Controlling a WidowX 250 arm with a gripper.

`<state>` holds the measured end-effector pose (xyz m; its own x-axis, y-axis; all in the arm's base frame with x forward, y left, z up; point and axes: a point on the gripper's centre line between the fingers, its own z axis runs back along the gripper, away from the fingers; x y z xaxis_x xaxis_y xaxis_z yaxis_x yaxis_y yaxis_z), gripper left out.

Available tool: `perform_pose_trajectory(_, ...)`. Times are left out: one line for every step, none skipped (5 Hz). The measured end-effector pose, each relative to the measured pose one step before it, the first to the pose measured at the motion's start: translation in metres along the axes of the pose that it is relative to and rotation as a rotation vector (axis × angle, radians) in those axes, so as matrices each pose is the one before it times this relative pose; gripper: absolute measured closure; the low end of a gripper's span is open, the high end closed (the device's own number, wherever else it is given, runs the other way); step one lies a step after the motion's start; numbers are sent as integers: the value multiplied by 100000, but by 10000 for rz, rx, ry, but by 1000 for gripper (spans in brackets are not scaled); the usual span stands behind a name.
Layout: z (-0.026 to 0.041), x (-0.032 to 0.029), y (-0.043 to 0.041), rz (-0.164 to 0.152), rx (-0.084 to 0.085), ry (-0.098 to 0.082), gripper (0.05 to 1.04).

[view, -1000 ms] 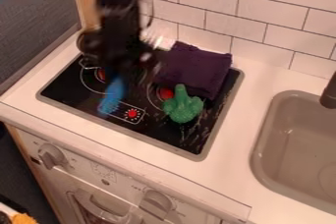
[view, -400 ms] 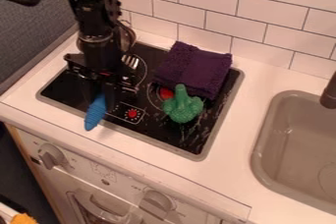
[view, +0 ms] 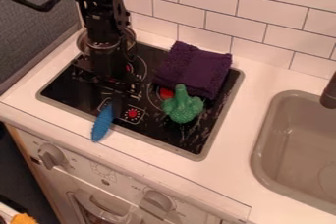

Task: Move the blue object on the lower middle of the stove

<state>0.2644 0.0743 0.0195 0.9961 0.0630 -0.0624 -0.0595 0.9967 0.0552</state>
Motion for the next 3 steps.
perform_pose_trajectory(-42,-84,-13,-32,-8,61,87)
perform_pose_trajectory(2136,167,-815,-616,111,-516,79)
perform_pose_trajectory(1312,-44,-623,-174,-225,-385,83)
